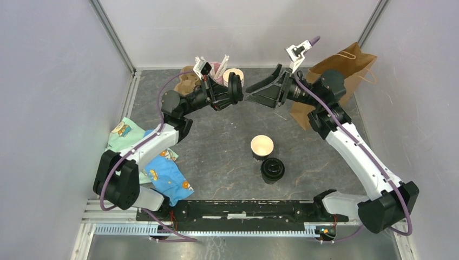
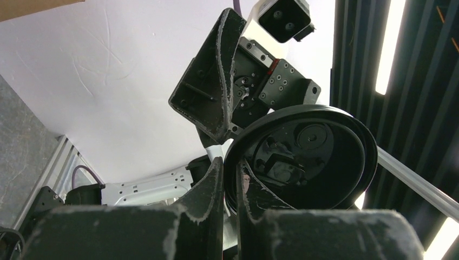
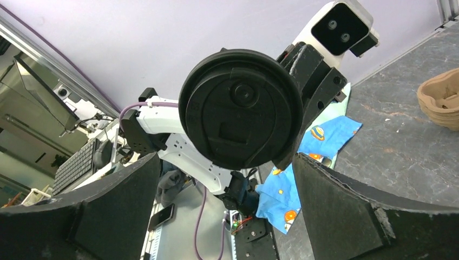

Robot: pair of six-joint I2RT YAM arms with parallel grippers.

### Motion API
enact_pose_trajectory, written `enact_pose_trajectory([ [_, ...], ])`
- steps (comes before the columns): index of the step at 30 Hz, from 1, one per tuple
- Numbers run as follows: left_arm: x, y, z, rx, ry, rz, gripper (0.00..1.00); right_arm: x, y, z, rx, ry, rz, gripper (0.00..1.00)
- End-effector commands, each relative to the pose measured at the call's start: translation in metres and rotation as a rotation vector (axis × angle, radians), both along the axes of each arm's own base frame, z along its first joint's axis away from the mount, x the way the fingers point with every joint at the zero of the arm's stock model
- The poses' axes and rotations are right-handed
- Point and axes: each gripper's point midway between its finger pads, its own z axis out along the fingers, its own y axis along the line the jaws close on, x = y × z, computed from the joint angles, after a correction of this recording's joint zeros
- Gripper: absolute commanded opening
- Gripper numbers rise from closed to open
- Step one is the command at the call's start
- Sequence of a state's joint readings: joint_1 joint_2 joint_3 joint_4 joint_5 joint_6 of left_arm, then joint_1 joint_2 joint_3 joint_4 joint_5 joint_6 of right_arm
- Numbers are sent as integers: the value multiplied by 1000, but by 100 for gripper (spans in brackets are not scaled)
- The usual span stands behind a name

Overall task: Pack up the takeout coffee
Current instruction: Close the cup lid on the coffee cup.

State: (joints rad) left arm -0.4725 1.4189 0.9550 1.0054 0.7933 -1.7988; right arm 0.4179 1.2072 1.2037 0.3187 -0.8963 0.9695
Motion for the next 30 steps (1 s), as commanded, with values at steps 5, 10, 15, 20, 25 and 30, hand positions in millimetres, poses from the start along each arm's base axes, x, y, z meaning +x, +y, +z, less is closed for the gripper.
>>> enact_pose_trajectory([
  [5, -6, 1, 11, 5, -42, -10, 5, 12, 12, 15, 5, -54, -10, 98],
  [10, -4, 0, 4, 30, -23, 9, 5, 14, 21, 14, 1, -55, 2, 92],
  [15, -3, 0, 3, 32, -23, 14, 5, 14, 26, 11, -9, -51, 1, 84],
  [20, -3, 0, 1, 39, -23, 17, 5, 16, 27, 8, -18, -46, -9, 80],
  [25, -3, 0, -1, 50, -21, 22, 5, 18, 29, 8, -22, -46, -16, 84],
  [30, -5, 1, -3, 62, -22, 25, 5, 20, 31, 7, -28, -39, -28, 82],
])
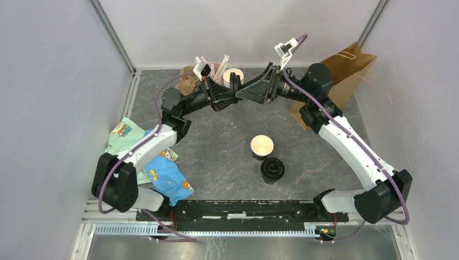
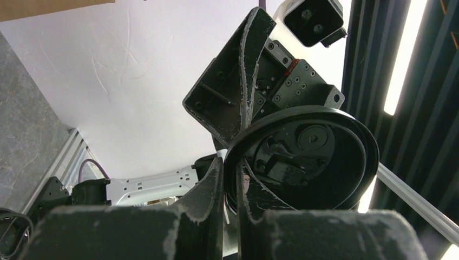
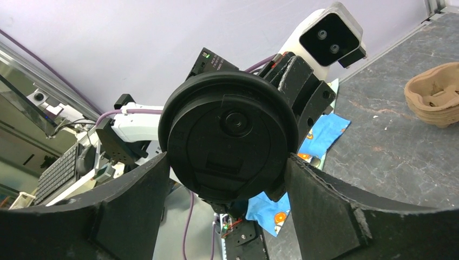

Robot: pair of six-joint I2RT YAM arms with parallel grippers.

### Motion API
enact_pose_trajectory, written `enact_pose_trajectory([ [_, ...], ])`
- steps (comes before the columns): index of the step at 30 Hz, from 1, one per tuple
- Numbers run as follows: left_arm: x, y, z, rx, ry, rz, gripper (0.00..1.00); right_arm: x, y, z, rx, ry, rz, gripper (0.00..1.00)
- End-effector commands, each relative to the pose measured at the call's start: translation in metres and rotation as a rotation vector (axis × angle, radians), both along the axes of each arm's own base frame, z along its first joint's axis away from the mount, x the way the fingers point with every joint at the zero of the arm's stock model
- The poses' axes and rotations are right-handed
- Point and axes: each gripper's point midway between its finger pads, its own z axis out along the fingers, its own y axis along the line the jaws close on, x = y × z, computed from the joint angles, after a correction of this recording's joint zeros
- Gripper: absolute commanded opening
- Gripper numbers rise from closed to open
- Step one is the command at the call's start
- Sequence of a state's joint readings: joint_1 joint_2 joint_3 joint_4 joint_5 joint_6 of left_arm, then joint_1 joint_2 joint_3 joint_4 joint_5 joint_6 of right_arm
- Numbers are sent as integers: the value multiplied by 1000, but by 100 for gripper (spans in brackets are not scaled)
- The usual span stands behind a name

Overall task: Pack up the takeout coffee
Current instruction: Close the cup lid on the coffee cup.

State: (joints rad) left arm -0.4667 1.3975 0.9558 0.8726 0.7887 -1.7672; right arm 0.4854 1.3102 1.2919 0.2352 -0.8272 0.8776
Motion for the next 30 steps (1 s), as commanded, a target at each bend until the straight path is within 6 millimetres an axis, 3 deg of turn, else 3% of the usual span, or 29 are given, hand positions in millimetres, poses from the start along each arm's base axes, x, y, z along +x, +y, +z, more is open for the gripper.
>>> enact_pose_trajectory([
  [1, -13, 2, 10, 7, -95, 3, 5, 0, 3, 17, 19, -46, -14, 80],
  [6, -13, 3, 8, 17, -96, 10, 7, 0, 2, 17, 18, -44, -24, 72],
  [11, -13, 4, 1, 56, -98, 41, 32, 0, -2, 9, -21, -52, -48, 70],
  [14, -10, 7, -19, 152, -65, 96, 46, 2, -10, -4, -86, -60, -75, 68],
  [17, -8, 17, -46, 269, -26, 172, 53, 4, -24, -33, -191, -57, -123, 68],
  [20, -6, 35, -87, 435, 81, 251, 62, 4, -41, -68, -345, -62, -181, 68],
  [24, -10, 65, -138, 634, 224, 343, 65, 9, -77, -115, -617, -73, -296, 66],
  [26, -12, 71, -148, 679, 242, 356, 66, 9, -97, -137, -762, -86, -334, 65],
  [30, -12, 70, -152, 698, 237, 341, 68, 3, -110, -172, -1047, -111, -338, 65],
])
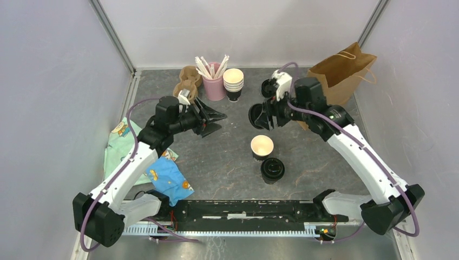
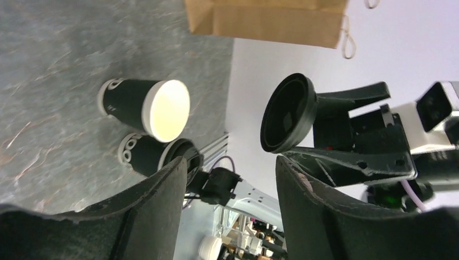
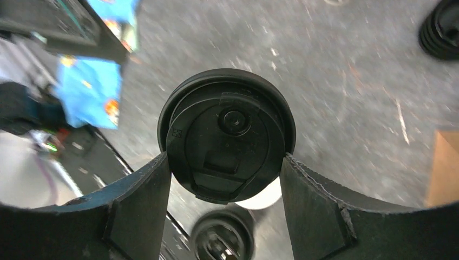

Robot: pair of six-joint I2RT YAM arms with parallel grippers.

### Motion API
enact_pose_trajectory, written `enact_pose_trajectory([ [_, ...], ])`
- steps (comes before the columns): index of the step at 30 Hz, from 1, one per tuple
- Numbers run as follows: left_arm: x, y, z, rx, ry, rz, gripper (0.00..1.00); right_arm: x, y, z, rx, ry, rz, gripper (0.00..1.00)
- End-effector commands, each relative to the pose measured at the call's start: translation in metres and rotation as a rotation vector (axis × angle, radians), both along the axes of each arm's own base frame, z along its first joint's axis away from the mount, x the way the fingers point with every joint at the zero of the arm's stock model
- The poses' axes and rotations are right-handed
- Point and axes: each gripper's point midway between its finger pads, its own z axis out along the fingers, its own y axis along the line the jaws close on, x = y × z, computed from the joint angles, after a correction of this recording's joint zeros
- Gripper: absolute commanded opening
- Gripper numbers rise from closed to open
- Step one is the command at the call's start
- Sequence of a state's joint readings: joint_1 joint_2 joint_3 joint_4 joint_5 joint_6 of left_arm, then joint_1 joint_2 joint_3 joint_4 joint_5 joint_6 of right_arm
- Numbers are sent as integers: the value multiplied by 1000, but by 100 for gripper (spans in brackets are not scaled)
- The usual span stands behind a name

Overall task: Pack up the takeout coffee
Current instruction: Close the cup lid on the coffee cup.

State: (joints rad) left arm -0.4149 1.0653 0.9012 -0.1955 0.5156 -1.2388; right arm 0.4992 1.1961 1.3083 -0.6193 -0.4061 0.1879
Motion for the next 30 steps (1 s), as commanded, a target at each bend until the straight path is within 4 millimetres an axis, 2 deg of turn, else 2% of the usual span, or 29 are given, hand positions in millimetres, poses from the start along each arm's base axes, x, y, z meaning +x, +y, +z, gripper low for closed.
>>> enact_pose_trajectory([
  [1, -5, 10, -29, 130, 22, -2, 68, -9, -34, -42, -430, -27, -27, 64],
  [4, -5, 11, -33, 139, 20, -1, 69, -13, -32, -64, -571, 4, -35, 62],
  [6, -6, 9, -38, 131, 45, -12, 70, -16, -34, -71, -662, 13, -46, 62],
  [11, -7, 6, -51, 143, 55, -31, 70, -24, -31, -97, -761, 12, -21, 62],
  [14, -6, 4, -51, 134, 58, -42, 71, -29, -31, -108, -823, 33, 2, 62],
  [18, -2, 1, -51, 143, 54, -53, 72, -34, -19, -119, -781, 53, 47, 63],
  [22, 0, -3, -54, 147, 63, -73, 72, -33, -21, -135, -813, 68, 47, 64],
  [25, 0, -2, -51, 144, 55, -73, 72, -30, -23, -139, -830, 60, 30, 63],
  [30, 0, -2, -54, 145, 64, -68, 72, -31, -13, -142, -777, 62, 56, 63],
])
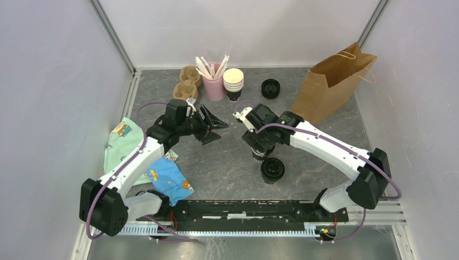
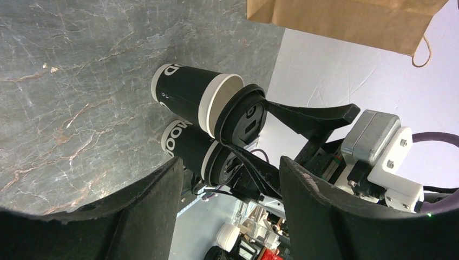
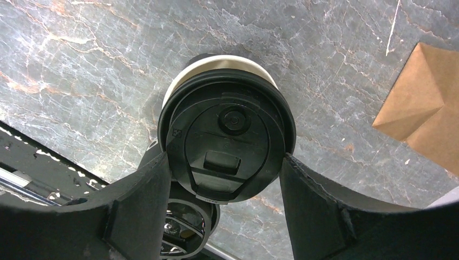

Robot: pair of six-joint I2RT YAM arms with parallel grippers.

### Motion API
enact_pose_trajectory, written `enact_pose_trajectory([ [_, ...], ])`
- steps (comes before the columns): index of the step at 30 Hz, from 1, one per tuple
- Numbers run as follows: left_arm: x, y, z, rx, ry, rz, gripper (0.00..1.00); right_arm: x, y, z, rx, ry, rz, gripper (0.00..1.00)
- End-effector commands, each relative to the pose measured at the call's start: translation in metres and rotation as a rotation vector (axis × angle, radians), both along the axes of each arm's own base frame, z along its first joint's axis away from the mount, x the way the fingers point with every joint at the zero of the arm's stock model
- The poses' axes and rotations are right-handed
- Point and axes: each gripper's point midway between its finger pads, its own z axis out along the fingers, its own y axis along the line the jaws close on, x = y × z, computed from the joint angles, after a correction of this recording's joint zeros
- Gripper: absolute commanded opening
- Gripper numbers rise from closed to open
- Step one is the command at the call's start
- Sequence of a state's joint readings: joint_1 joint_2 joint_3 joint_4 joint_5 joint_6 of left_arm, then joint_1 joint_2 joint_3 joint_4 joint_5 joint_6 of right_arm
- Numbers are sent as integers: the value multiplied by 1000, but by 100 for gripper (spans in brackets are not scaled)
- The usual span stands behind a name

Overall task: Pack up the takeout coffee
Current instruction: Close the cup lid on the coffee cup.

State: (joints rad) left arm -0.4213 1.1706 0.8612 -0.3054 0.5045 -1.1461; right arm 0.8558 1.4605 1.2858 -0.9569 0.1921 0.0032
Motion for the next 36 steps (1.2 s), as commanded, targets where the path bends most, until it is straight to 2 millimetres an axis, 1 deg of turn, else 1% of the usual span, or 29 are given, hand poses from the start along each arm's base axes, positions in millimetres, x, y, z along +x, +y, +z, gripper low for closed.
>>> enact_pose_trajectory([
  [1, 3, -4, 20, -15, -96, -39, 72, 4, 8, 1, 34, -27, 9, 63],
  [10, 4, -5, 23, -19, -99, -41, 73, 6, 4, -9, 13, -34, 5, 64],
  [14, 4, -6, 23, -22, -97, -48, 74, 7, 2, -11, 6, -40, -1, 67],
  [17, 5, -7, 23, -21, -96, -58, 77, 10, 5, -3, 22, -59, -6, 73],
  [22, 6, -13, 21, -18, -96, -90, 83, 16, 8, 29, 52, -93, -13, 88],
  [24, 4, -20, 19, -17, -89, -119, 84, 16, 8, 41, 76, -99, -15, 92],
  [26, 3, -30, 14, -9, -75, -153, 85, 15, 10, 52, 136, -86, -11, 95],
  [28, -1, -45, 13, -3, -76, -201, 84, 18, 5, 59, 221, -61, -29, 96],
  [29, -4, -52, 8, 6, -67, -225, 83, 19, 1, 60, 289, -29, -68, 95],
  [30, -5, -60, 7, 8, -67, -251, 82, 24, -5, 60, 372, 2, -99, 93],
  [31, -7, -68, 3, 12, -57, -281, 79, 26, -7, 63, 457, 22, -104, 90],
  [32, -9, -75, -1, 16, -52, -308, 77, 29, -16, 57, 506, 49, -133, 88],
  [34, -12, -87, -9, 27, -37, -348, 74, 30, -22, 49, 603, 97, -143, 85],
  [36, -15, -98, -13, 32, -35, -389, 73, 29, -28, 36, 703, 152, -171, 80],
])
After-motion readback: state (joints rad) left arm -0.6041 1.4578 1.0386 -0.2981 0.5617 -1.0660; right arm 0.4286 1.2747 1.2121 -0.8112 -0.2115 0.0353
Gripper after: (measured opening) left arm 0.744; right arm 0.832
